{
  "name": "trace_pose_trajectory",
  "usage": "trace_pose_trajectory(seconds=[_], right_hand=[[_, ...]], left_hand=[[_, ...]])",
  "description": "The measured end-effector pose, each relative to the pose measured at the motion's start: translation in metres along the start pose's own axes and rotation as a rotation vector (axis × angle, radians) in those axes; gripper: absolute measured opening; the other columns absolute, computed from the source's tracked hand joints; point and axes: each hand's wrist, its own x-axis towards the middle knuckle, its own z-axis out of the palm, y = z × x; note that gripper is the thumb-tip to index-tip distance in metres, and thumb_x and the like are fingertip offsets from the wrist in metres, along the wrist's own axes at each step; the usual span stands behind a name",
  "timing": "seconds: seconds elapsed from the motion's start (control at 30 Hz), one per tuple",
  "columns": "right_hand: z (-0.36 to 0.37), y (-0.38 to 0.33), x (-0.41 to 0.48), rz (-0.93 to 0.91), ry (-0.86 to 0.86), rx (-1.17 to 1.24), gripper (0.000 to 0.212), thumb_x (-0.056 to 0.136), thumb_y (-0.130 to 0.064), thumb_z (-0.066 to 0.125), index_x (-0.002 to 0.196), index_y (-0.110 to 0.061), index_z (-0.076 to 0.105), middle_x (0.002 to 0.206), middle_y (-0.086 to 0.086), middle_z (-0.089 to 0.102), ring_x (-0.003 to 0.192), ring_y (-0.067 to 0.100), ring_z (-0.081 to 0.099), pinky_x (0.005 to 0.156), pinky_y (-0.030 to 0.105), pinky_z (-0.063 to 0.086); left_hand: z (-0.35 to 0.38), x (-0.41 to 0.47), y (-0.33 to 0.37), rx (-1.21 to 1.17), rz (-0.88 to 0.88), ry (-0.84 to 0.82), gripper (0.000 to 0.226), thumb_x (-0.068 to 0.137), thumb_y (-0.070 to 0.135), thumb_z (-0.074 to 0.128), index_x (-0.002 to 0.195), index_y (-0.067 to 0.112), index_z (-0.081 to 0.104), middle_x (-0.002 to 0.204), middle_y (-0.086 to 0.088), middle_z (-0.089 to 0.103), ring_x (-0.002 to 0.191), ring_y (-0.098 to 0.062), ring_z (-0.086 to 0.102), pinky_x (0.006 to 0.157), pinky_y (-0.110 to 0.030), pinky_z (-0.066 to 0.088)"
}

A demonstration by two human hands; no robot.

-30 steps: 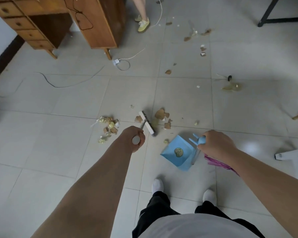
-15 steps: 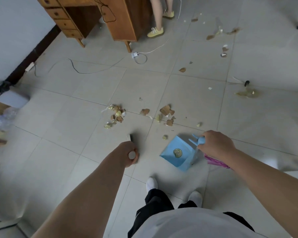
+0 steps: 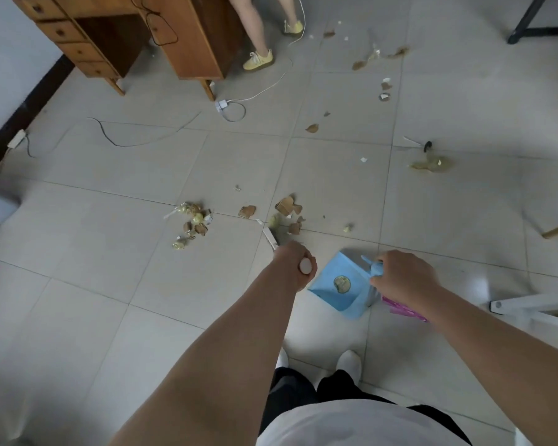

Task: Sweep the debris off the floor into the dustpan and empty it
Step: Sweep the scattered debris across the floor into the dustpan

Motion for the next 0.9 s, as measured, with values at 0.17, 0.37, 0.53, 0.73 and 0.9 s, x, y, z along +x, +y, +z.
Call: trace_pose_trajectory(seconds=[0.17, 0.37, 0.53, 0.73, 0.9], right_hand=[[0.0, -0.008, 0.003, -0.035, -0.011, 0.017, 0.004, 0.08, -0.022, 0.061, 0.081, -0.025, 0.058, 0.075, -0.003, 0.064, 0.073, 0.019, 0.062, 0.062, 0.027, 0.046], [0.003, -0.051, 0.013, -0.109, -0.002, 0.011, 0.016, 0.078, -0.028, 0.061, 0.091, -0.019, 0.064, 0.088, 0.003, 0.066, 0.083, 0.024, 0.063, 0.069, 0.029, 0.048], [0.009, -0.108, 0.019, -0.167, -0.008, -0.02, 0.027, 0.08, -0.034, 0.063, 0.103, -0.018, 0.063, 0.088, 0.001, 0.063, 0.084, 0.024, 0.062, 0.069, 0.03, 0.047], [0.023, -0.193, 0.039, -0.243, -0.004, -0.022, 0.028, 0.085, -0.033, 0.062, 0.107, -0.016, 0.064, 0.099, 0.004, 0.068, 0.091, 0.025, 0.064, 0.072, 0.03, 0.048], [0.038, -0.278, 0.067, -0.278, -0.043, -0.051, 0.028, 0.084, -0.033, 0.062, 0.107, -0.018, 0.066, 0.104, 0.004, 0.069, 0.095, 0.026, 0.064, 0.073, 0.029, 0.047]], left_hand=[[-0.024, -0.002, 0.02, 0.088, 0.081, 0.069, 0.008, 0.091, 0.002, 0.046, 0.091, 0.006, 0.052, 0.068, -0.007, 0.048, 0.031, -0.01, 0.045, 0.031, -0.013, 0.041], [-0.079, -0.025, 0.052, 0.167, 0.105, 0.132, 0.011, 0.091, 0.001, 0.048, 0.082, 0.006, 0.051, 0.063, -0.006, 0.047, 0.032, -0.01, 0.046, 0.031, -0.014, 0.043], [-0.148, -0.029, 0.086, 0.158, 0.146, 0.259, 0.012, 0.09, 0.0, 0.051, 0.078, 0.002, 0.051, 0.067, -0.009, 0.048, 0.045, -0.015, 0.048, 0.029, -0.015, 0.042], [-0.236, -0.016, 0.149, -0.034, 0.221, 0.298, 0.027, 0.099, -0.004, 0.043, 0.072, 0.002, 0.048, 0.066, -0.008, 0.039, 0.027, -0.006, 0.047, 0.027, -0.007, 0.032], [-0.291, 0.011, 0.215, 0.16, 0.231, 0.358, 0.025, 0.096, -0.002, 0.04, 0.074, 0.007, 0.046, 0.066, -0.007, 0.043, 0.039, -0.014, 0.052, 0.028, -0.011, 0.036]])
